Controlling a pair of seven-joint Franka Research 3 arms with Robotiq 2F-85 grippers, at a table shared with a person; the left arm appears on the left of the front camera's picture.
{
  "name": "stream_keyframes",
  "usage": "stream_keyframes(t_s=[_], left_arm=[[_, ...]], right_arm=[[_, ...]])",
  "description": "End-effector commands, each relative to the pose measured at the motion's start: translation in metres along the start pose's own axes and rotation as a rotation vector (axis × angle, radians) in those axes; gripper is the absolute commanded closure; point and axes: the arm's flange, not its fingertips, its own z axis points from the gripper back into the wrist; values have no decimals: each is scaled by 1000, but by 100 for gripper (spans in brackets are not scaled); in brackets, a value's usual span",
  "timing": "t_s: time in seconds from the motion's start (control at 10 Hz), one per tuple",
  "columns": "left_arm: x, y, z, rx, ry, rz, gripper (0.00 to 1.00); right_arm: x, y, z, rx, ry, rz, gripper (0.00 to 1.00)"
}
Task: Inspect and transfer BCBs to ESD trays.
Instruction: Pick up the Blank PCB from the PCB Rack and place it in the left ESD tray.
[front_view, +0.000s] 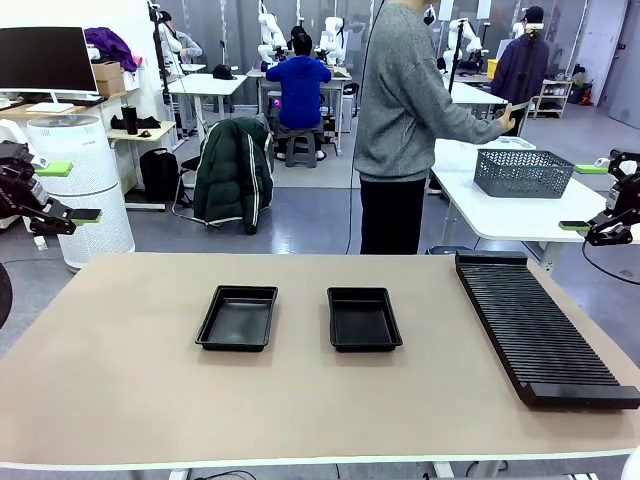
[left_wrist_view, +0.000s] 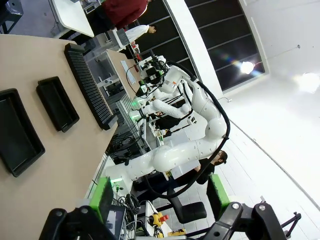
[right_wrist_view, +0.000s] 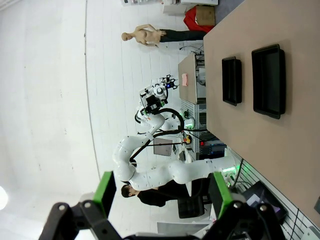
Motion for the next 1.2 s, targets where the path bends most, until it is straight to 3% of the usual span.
stream_keyframes(t_s=[0.0,1.1], left_arm=[[-2,-1,-1,7,-13,-4,0],[-2,-1,-1,7,-13,-4,0]], right_arm=[[-2,1,0,1,-3,3,0],[-2,1,0,1,-3,3,0]])
